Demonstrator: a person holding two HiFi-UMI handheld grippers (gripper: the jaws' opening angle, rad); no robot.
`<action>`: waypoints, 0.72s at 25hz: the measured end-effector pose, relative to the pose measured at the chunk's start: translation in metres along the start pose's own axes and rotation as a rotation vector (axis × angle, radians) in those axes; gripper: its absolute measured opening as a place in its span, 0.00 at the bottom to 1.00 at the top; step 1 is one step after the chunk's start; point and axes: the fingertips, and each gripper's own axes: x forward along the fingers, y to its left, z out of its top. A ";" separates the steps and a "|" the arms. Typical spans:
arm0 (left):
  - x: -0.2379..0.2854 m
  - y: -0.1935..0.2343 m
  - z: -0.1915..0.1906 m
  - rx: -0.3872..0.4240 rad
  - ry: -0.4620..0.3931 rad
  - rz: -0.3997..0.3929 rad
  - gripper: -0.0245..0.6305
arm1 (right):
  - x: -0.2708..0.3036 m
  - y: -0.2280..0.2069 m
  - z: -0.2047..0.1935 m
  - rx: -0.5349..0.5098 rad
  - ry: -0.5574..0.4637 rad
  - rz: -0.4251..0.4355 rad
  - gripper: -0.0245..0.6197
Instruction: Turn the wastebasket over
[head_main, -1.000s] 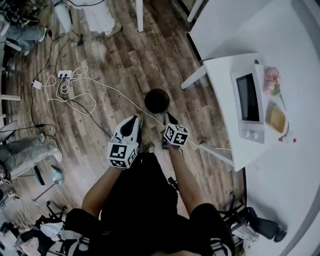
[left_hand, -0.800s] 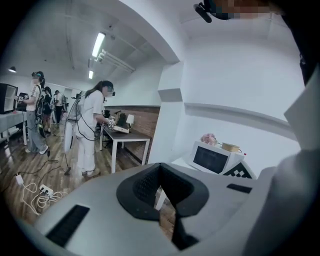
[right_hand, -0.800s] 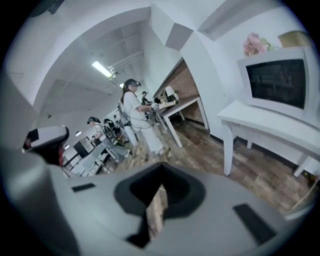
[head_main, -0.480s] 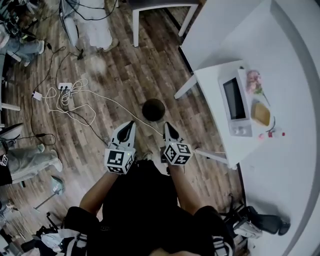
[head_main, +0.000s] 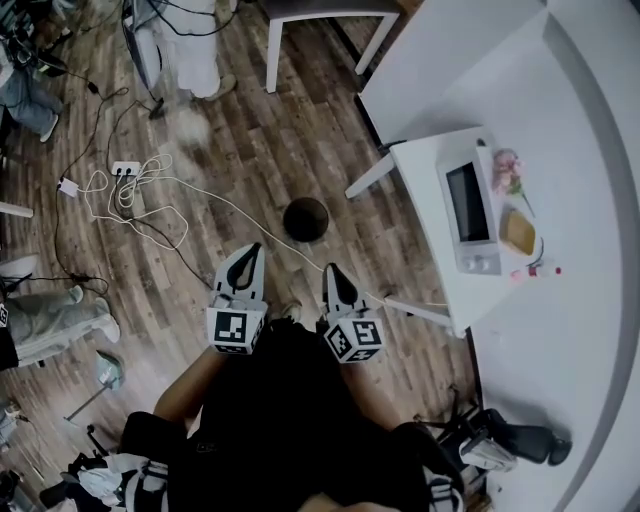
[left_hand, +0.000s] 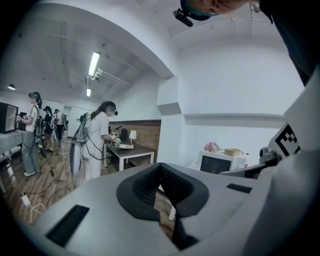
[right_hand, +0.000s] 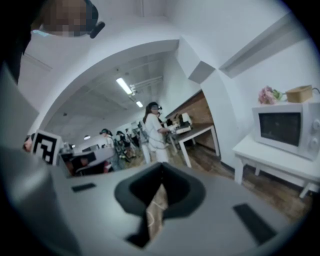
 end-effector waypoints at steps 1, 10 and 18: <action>0.001 0.000 -0.003 -0.015 0.002 -0.002 0.09 | 0.000 0.003 0.000 -0.008 0.000 0.003 0.09; 0.009 -0.004 -0.012 -0.056 0.027 -0.054 0.09 | 0.008 0.014 -0.002 -0.029 0.012 0.017 0.09; 0.004 -0.002 -0.017 -0.069 0.032 -0.062 0.09 | 0.008 0.016 -0.005 -0.031 0.013 0.012 0.09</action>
